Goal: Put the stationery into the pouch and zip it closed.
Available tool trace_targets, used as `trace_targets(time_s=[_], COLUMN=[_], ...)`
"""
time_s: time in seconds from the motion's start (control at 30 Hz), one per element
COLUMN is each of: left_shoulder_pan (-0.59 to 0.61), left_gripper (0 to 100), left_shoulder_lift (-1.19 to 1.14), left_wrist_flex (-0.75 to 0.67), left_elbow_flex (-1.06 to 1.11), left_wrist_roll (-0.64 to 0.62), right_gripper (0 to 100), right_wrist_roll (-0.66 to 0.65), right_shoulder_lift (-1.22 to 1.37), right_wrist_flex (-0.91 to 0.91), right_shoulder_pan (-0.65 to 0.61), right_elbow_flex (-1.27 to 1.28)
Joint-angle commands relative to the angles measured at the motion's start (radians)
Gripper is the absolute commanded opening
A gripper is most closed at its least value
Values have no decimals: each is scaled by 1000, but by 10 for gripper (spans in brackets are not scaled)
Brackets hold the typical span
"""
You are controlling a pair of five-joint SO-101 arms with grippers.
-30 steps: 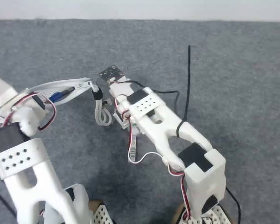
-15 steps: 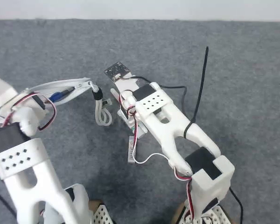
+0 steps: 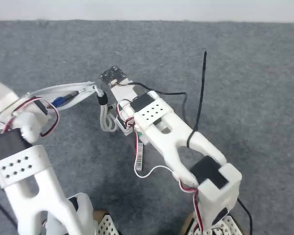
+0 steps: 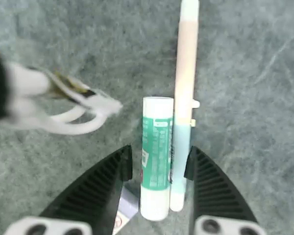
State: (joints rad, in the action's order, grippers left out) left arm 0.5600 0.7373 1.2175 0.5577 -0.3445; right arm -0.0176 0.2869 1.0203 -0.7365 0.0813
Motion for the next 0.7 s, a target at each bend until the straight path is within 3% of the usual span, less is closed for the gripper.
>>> trace_targets(time_s=[0.0,0.37,0.53,0.67], left_shoulder_pan=[43,48,48,48], left_gripper=[10,10,10,10], left_shoulder_lift=[2,0,0,0], left_wrist_flex=[-51,-54,-54,-54], left_elbow_flex=[-50,-45,-44,-42], left_wrist_roll=[-11,-11,-11,-11], right_gripper=[166,164,61,53], right_wrist_roll=[9,9,-28,-72], right_shoulder_lift=[22,127,150,165], right_wrist_flex=[-33,-31,-33,-33], right_shoulder_pan=[-19,-27,-27,-27], right_elbow_flex=[-48,-94,-94,-94])
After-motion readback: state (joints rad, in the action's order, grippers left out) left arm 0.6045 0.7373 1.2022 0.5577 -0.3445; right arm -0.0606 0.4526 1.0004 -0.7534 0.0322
